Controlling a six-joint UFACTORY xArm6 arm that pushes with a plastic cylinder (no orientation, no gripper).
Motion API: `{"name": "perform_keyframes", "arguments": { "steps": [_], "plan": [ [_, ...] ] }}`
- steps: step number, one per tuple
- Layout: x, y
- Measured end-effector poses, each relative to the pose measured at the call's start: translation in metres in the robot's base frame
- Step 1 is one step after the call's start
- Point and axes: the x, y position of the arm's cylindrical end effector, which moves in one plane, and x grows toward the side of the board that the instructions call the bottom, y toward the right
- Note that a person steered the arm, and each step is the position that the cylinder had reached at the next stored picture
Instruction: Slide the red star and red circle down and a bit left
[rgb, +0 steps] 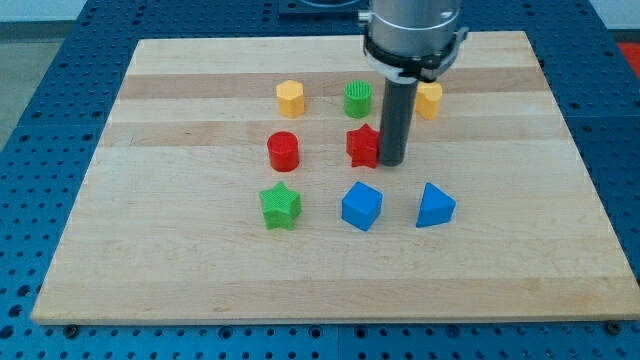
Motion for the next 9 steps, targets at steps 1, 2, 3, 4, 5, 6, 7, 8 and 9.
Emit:
{"name": "perform_keyframes", "arguments": {
  "steps": [1,2,3,4,5,6,7,8,9],
  "plan": [
    [0.0,-0.018],
    [0.0,-0.036],
    [0.0,-0.052],
    [-0.001,-0.047],
    [-0.005,-0.031],
    [-0.007,-0.031],
    [-0.036,-0.04],
    [-0.036,-0.048],
    [-0.032,-0.059]
  ]
}}
